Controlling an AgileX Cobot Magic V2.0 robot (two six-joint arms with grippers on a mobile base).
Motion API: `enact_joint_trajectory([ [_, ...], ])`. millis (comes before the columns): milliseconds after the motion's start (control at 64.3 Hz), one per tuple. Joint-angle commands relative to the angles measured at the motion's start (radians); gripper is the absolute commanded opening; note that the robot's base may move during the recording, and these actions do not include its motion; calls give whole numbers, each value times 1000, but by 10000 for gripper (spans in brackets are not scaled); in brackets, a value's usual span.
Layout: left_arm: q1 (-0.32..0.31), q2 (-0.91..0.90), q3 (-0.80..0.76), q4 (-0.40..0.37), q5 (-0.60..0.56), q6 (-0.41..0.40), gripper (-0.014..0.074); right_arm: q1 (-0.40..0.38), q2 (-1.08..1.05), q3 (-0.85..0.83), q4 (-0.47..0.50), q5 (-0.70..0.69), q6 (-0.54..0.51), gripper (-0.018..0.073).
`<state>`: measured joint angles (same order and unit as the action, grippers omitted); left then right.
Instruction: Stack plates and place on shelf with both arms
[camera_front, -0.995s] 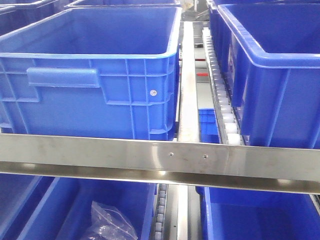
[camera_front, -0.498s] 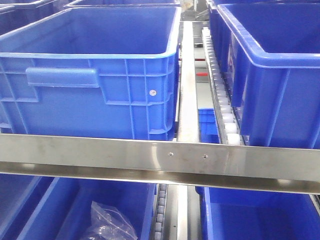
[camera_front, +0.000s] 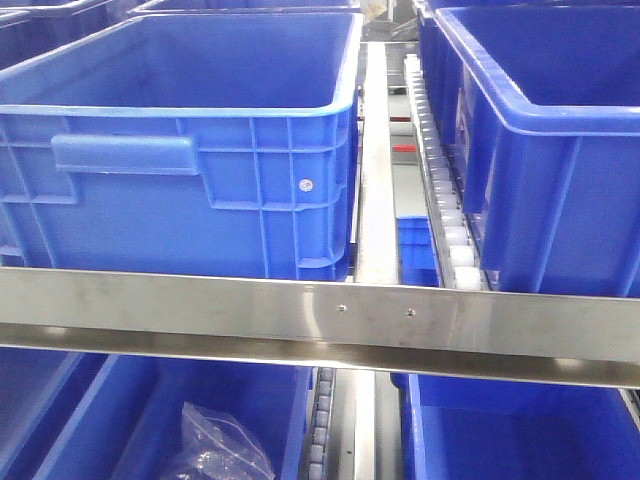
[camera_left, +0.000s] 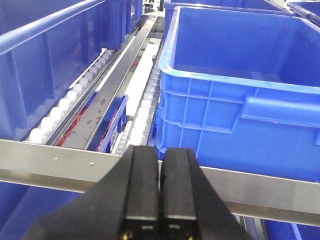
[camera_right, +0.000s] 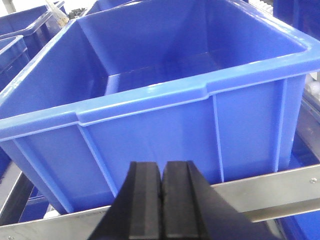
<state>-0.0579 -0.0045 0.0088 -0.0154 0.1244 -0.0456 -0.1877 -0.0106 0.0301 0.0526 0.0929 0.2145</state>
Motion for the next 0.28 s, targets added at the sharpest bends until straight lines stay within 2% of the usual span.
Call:
enact_joint_trajectory([
  [0,2,-23,2,-9,-85,-12,83,0,-19,-1,-1,-83,-11,47],
  [264,2,-23,2,-9,-86,-12,83,0,-19,-1,-1,-83,-11,47],
])
